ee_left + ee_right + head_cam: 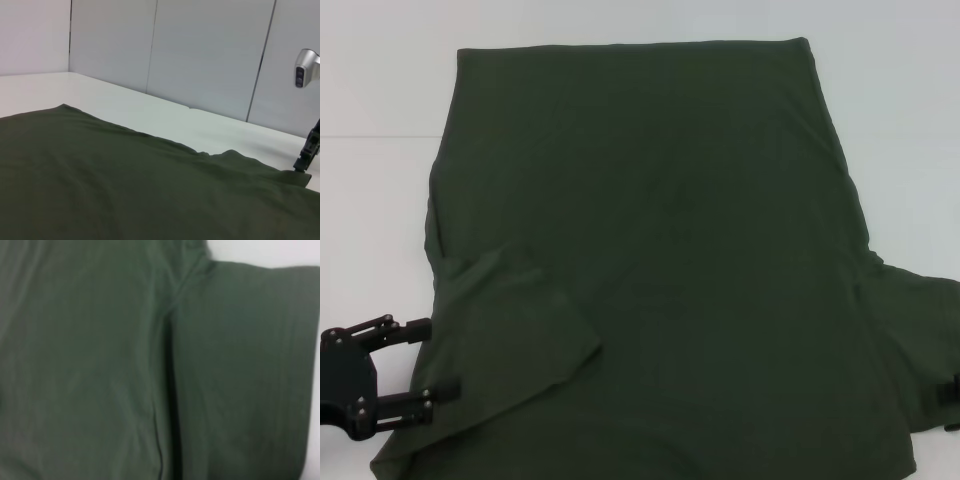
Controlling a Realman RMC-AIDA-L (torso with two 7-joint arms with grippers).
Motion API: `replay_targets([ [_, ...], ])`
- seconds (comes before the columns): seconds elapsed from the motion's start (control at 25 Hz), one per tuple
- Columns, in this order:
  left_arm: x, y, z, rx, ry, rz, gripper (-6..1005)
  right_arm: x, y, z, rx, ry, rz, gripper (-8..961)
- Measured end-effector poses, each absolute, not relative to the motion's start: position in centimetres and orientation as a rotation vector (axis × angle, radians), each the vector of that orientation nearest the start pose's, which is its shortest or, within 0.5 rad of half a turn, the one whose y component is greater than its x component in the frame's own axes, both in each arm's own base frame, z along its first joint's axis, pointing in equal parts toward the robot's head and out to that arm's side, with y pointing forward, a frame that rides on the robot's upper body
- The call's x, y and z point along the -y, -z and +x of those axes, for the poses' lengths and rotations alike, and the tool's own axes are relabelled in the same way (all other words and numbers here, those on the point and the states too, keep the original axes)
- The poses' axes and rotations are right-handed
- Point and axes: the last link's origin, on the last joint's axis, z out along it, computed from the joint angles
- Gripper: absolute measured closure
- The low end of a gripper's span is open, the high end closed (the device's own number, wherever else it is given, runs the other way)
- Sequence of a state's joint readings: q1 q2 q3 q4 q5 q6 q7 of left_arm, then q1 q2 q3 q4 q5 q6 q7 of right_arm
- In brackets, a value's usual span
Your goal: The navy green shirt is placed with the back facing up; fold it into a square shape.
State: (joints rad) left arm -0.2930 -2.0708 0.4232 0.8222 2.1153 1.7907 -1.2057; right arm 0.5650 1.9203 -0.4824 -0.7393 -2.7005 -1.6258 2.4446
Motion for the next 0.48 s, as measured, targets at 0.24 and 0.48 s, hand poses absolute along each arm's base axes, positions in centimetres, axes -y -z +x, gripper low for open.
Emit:
replay_targets([
  [0.24, -25.03, -5.7, -33.2, 0.575, 0.649, -2.577, 167, -31.44, -7.52, 35.3, -1.996, 0.088, -2.061, 126],
  [0.48, -24.97, -5.78, -33.2, 0.577, 0.658, -2.571, 167, -31.75, -7.33, 34.97, -1.987, 0.091, -2.075, 286],
])
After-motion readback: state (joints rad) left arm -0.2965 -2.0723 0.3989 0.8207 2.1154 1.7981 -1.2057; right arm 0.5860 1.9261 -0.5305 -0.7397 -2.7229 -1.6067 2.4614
